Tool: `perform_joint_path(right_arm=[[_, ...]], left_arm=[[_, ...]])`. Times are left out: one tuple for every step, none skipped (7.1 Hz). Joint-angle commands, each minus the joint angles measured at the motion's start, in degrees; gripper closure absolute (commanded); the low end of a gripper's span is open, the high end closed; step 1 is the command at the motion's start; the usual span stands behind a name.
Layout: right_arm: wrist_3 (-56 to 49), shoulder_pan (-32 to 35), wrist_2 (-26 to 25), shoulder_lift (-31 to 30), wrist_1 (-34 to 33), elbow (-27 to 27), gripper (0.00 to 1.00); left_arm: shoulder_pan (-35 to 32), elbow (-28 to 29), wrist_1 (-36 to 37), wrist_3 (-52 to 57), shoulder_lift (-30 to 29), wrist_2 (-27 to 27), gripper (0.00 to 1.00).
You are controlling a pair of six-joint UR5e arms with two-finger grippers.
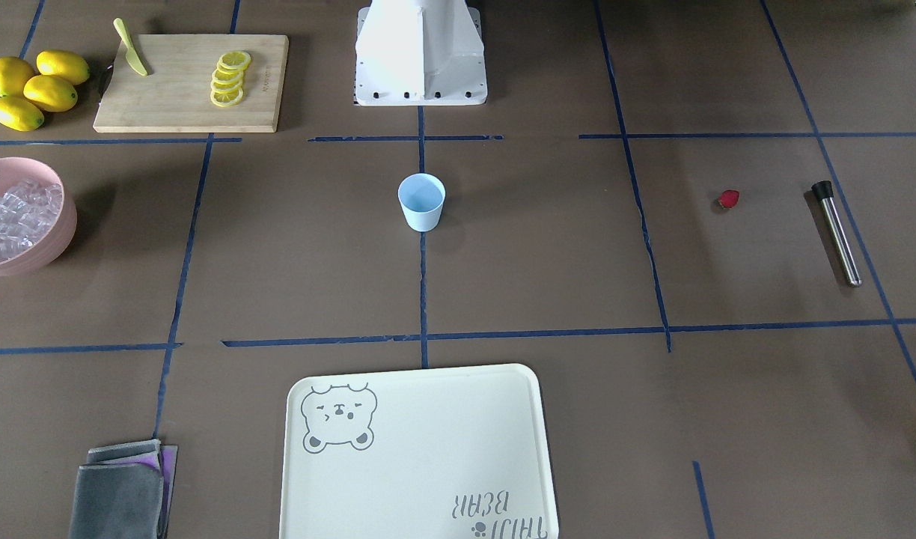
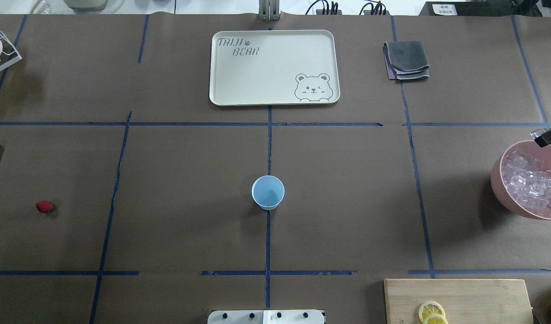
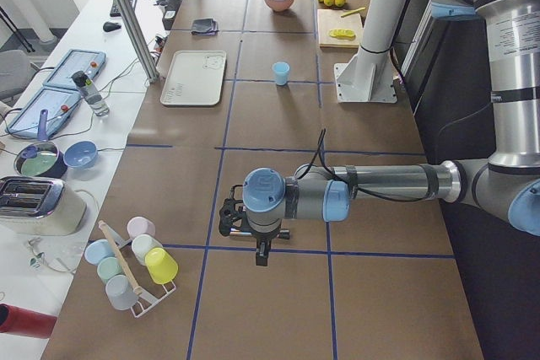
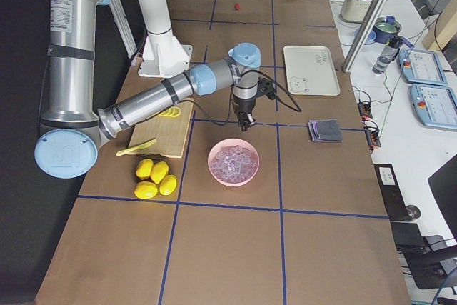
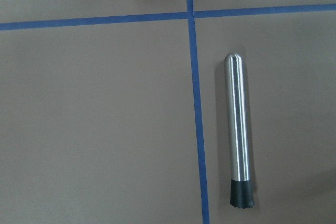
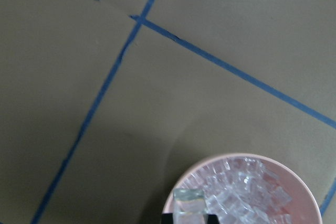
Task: Mash ice and strawberries in cup
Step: 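Carry the ice cube with the right gripper over the blue cup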
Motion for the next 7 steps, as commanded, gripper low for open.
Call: perform_joint_path(right_arm=[[18.5,-4.4,2.7,10.2,-1.9,0.5,1.0],[31.4,-10.1,2.1,15.5,-1.9,0.9,1.0],[43.1,-16.7,-0.2,20.5,-1.9,0.9,1.0],[53.3,-24.6,-5.7,25.3,-1.9,0.7,1.0],[62.3,-33.5,-13.5,30.6,-1.9,-1.0,1.0],[69.3,-38.8,-19.0,36.8,-1.8,-6.2,1.0],[72.7,-42.0,-21.2,40.7,-1.7,-10.7,1.0]], left_arm=[[0.0,0.1,0.0,0.0,0.0,0.0,0.0],[0.0,0.2,0.1,0.0,0.1,-1.2,0.0],[0.0,0.6,0.1,0.0,0.0,-2.5,0.0],[0.0,0.7,0.1,0.1,0.0,-2.6,0.0],[0.0,0.7,0.1,0.0,0.0,-2.6,0.0],[0.0,0.7,0.1,0.0,0.0,-2.6,0.0],[0.0,0.8,0.1,0.0,0.0,-2.6,0.0]])
